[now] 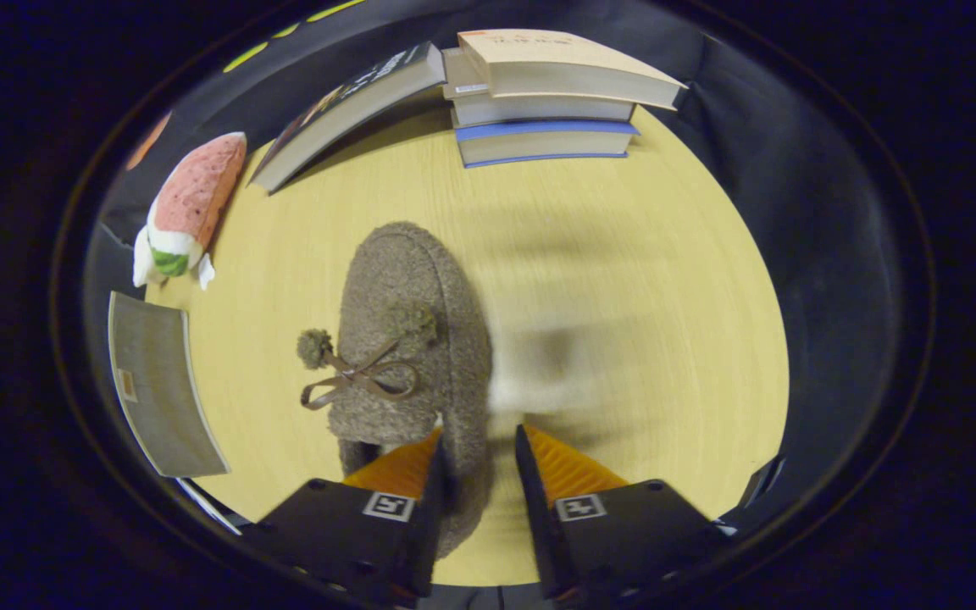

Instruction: Open the storage box then place both shoes into the box .Put the left shoe in first, then the right shoe, with the right side of both shoes facing outward in a uniform manner.

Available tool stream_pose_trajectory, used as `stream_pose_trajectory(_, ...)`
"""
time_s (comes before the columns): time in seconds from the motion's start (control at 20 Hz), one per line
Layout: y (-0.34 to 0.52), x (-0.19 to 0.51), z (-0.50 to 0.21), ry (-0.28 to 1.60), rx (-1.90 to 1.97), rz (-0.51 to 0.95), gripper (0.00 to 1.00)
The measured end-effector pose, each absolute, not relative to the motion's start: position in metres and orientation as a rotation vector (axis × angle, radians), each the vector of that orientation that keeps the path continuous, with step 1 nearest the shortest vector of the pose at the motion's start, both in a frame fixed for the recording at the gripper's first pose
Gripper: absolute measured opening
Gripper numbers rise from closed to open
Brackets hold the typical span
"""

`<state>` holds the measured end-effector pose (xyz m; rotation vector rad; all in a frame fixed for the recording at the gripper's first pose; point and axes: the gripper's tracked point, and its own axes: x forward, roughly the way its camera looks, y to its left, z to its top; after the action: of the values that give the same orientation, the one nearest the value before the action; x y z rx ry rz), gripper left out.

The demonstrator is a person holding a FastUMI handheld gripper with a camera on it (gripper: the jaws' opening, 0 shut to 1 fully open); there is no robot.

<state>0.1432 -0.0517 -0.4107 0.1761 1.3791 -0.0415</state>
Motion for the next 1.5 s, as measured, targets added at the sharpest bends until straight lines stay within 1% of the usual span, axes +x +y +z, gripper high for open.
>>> stream_pose_trajectory(0.05,-0.048,0.142,-0.413,1.375,0.178,-0.04,0.29)
stream_pose_trajectory(0.1,-0.048,0.14,-0.412,1.374,0.162,-0.047,0.24)
stream_pose_trajectory(0.15,-0.048,0.14,-0.413,1.364,0.14,-0.035,0.16)
stream_pose_trajectory(0.2,-0.049,0.14,-0.411,1.351,0.115,-0.018,0.17)
stream_pose_trajectory(0.35,-0.052,0.139,-0.409,1.332,0.175,-0.037,0.01)
stream_pose_trajectory(0.45,-0.052,0.133,-0.402,1.335,0.219,-0.054,0.01)
stream_pose_trajectory(0.55,-0.045,0.126,-0.388,1.345,0.263,-0.028,0.0)
stream_pose_trajectory(1.0,0.004,0.11,-0.286,1.218,0.342,0.05,0.0)
stream_pose_trajectory(1.25,0.055,0.098,-0.25,1.203,0.308,0.092,0.0)
stream_pose_trajectory(1.5,0.132,0.091,-0.219,1.202,0.31,0.158,0.0)
